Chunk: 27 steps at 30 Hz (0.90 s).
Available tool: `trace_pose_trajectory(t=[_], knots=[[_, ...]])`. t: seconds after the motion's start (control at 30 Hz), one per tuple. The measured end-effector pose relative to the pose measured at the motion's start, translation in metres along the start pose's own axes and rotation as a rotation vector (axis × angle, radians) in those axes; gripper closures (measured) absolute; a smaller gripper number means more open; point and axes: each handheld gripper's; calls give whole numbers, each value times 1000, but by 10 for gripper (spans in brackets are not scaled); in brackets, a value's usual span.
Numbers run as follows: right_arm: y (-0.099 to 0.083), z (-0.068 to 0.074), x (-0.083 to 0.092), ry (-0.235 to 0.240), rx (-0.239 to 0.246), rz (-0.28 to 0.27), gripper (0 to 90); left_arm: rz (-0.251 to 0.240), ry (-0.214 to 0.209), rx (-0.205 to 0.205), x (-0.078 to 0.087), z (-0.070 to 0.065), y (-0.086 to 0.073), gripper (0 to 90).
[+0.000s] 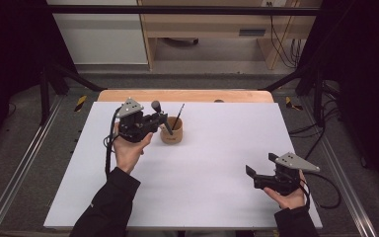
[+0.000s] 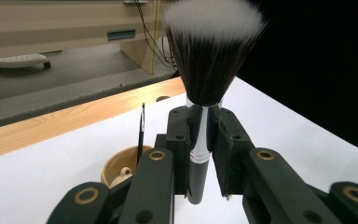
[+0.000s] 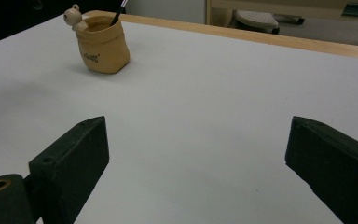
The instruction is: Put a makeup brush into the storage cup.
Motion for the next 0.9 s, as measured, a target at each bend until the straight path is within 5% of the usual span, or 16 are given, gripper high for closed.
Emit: trace_pose_trajectory(t=[0.9], knots=[[1,0,2,12,3,-4,61,46,46,-35,-34,9,11,773]])
Point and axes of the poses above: each handheld gripper's, and its own axes: x roughly backward along the jaws, y roughly out of its top, z roughly to its left, and after that the axes turned 7 degrees about -x, right-handed
